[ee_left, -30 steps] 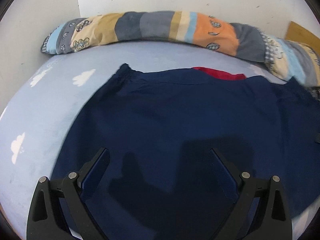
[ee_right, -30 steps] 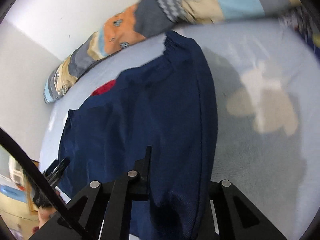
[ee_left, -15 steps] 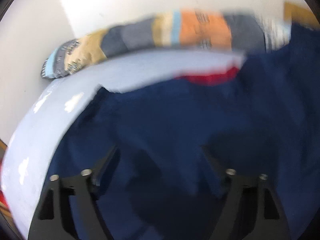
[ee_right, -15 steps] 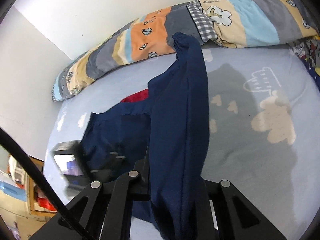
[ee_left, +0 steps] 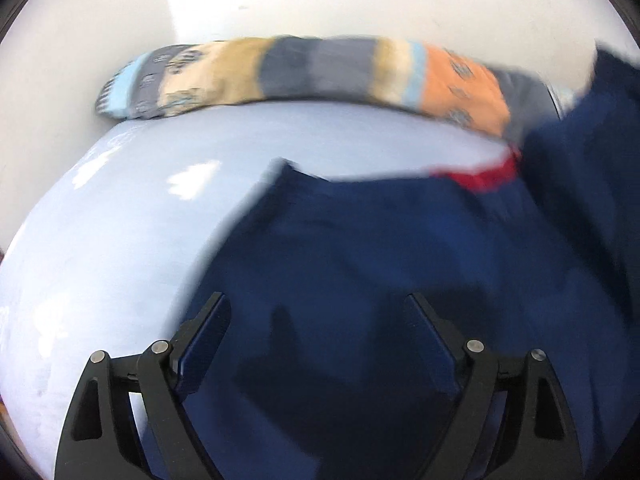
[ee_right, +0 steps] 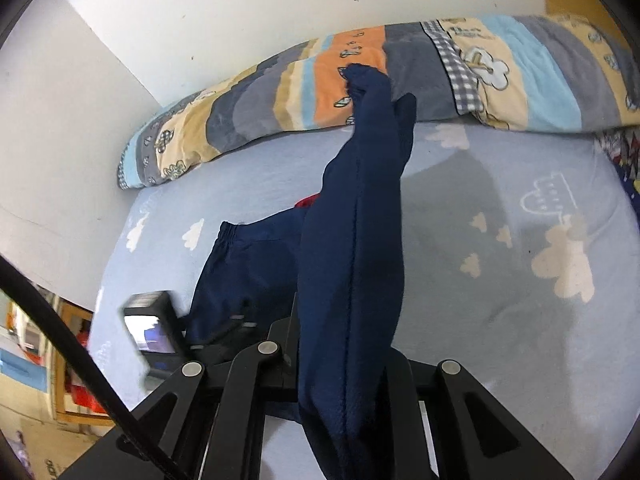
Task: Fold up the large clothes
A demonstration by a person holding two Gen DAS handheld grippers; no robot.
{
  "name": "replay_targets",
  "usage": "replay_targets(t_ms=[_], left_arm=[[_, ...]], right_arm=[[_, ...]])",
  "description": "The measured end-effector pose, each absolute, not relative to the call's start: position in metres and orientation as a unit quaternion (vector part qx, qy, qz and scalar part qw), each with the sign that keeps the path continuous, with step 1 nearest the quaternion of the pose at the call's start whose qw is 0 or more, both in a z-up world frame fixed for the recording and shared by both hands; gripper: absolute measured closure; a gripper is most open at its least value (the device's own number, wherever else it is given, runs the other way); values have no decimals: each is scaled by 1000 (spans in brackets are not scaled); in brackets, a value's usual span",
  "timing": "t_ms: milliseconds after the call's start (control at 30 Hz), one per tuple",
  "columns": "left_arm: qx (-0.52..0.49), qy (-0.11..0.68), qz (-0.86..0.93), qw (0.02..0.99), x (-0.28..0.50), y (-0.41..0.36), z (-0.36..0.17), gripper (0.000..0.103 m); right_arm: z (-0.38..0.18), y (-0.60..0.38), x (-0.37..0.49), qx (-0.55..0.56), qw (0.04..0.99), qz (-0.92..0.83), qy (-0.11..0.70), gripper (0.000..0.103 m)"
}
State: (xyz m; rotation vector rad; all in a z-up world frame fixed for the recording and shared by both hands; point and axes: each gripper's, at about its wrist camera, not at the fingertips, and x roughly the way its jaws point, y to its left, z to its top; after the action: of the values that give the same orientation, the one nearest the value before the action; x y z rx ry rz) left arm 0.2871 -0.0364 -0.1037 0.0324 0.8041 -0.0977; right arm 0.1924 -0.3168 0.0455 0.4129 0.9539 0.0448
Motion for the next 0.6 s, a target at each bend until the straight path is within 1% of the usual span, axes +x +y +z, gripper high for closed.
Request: replay_targets(t_ms=[100,200,267,333,433,600], left_arm=[[-24,371,-13,928,288,28,-80,15],[-43,363,28,930,293,86,-50,15],[-66,338,52,937,286,121,-27,14],[-54,328,78,940,284,146,-11,13],[-53,316,77,944,281,170,-1,13],[-77,337,37,938,291,186,-14,13]], right_arm=[[47,-286,201,174,868,1,466,89],[40,-249,212,141,868,-28,475,89],[33,-229,220,130,866,-41,481,89],[18,-203,231,115,864,-65,486,89],[-13,-160,247,77,861,-104,492,90],[-75,-93,267,25,852,-164,497,90]])
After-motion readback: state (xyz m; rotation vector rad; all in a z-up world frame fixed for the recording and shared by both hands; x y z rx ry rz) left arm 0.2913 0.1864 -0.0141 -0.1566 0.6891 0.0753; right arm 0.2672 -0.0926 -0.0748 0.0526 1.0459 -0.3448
